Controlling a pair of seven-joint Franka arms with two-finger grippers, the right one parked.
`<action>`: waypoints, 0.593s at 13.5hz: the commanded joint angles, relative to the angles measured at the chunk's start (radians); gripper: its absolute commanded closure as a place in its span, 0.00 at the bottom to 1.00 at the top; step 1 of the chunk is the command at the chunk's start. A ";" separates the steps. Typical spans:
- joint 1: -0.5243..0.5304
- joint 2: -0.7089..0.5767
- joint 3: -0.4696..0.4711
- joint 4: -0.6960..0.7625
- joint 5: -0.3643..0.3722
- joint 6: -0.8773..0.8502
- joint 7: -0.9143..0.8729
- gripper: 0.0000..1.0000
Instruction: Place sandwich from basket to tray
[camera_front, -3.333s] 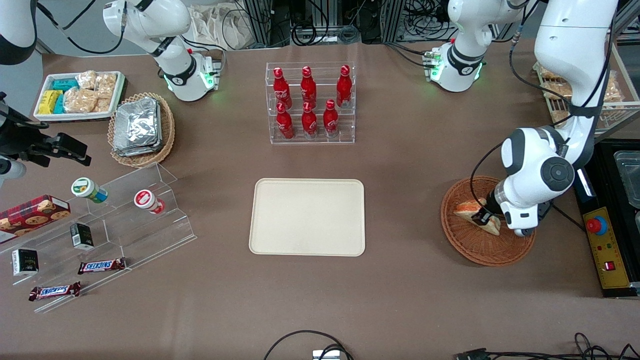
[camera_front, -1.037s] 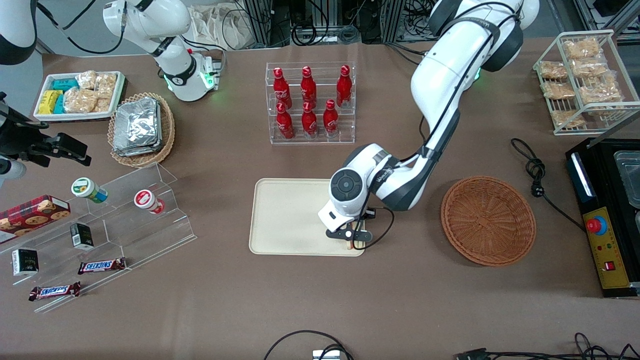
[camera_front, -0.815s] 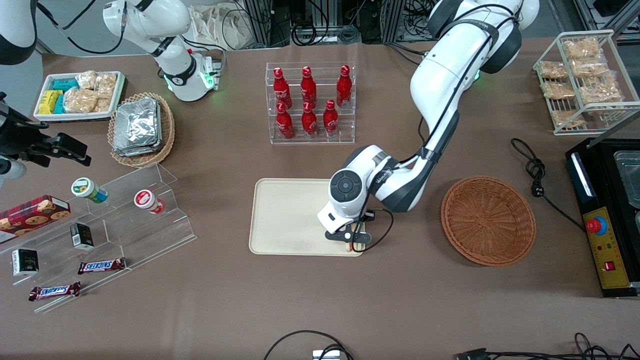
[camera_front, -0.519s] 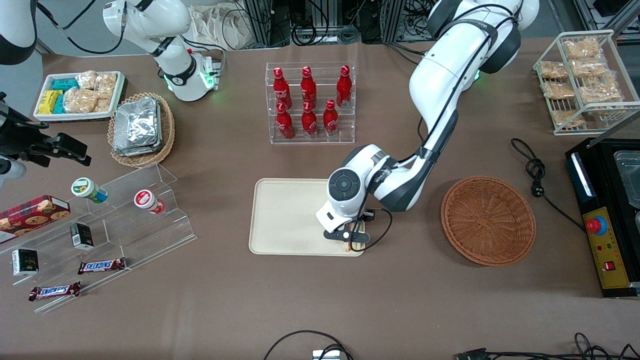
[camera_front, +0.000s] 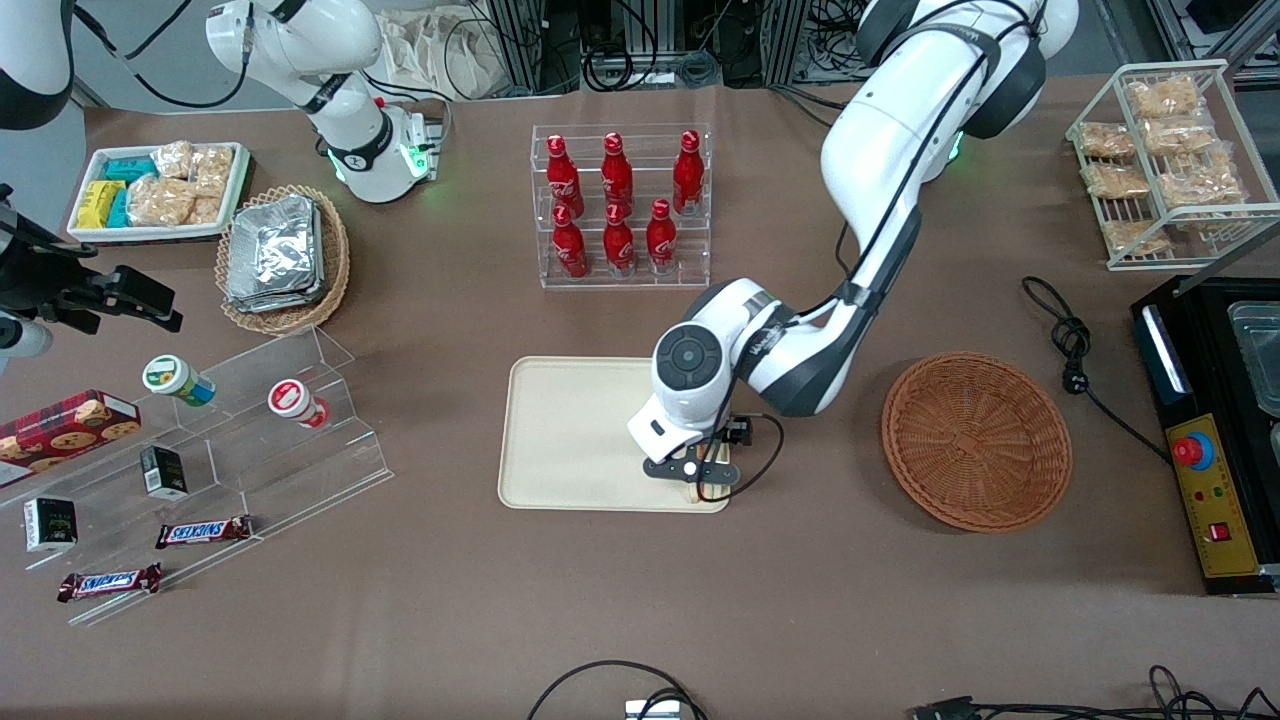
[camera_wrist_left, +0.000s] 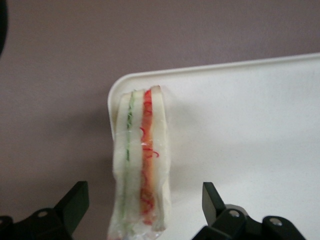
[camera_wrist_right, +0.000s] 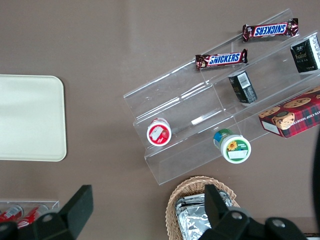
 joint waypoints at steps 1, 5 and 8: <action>-0.005 -0.151 0.115 -0.065 -0.164 -0.006 0.040 0.00; 0.048 -0.373 0.246 -0.169 -0.295 -0.072 0.202 0.00; 0.172 -0.539 0.248 -0.255 -0.245 -0.193 0.300 0.00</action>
